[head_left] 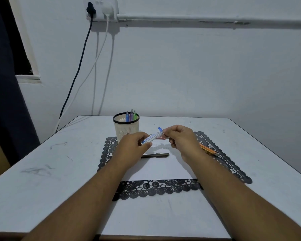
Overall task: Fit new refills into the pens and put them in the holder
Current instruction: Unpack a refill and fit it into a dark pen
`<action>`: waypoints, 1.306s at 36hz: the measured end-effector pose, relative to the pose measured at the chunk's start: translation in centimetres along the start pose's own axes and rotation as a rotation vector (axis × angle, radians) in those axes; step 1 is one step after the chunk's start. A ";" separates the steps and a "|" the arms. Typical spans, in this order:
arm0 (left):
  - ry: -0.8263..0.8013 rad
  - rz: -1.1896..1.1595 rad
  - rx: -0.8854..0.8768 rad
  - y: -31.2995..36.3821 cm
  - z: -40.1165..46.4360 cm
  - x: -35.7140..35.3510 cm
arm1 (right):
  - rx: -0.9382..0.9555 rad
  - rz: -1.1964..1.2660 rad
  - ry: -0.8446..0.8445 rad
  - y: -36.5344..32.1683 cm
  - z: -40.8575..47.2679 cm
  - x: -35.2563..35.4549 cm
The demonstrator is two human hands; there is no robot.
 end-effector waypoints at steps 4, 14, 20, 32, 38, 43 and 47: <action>-0.002 0.017 -0.007 0.1 -0.1 0.0 | 0.040 -0.054 0.008 -0.3 -0.1 0.2; -0.025 -0.044 0.018 -0.1 -0.1 -0.2 | 0.093 -0.045 0.011 -0.8 -0.3 0.1; -0.026 -0.080 0.023 0.0 -0.1 -0.2 | 0.098 -0.055 -0.004 -0.8 -0.4 0.0; -0.029 -0.127 0.051 0.4 -0.3 -0.1 | 0.058 -0.032 -0.018 -0.7 -0.1 0.1; -0.030 -0.120 0.035 0.5 -0.4 -0.1 | 0.059 -0.046 -0.015 -0.8 -0.2 0.0; -0.036 -0.117 0.023 0.4 -0.4 -0.1 | 0.058 -0.029 -0.016 -0.9 -0.3 0.1; -0.039 -0.108 0.022 0.3 -0.3 -0.2 | 0.047 -0.040 -0.010 -0.8 -0.2 0.3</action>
Point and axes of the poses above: each hand's wrist, its own z-axis towards the middle knuckle, its own x-axis out of the back of the hand, y = z × x, the point moved 6 cm from there along z, towards the middle knuckle, and after that the axes turned 3 degrees about -x, right-handed, at the moved point
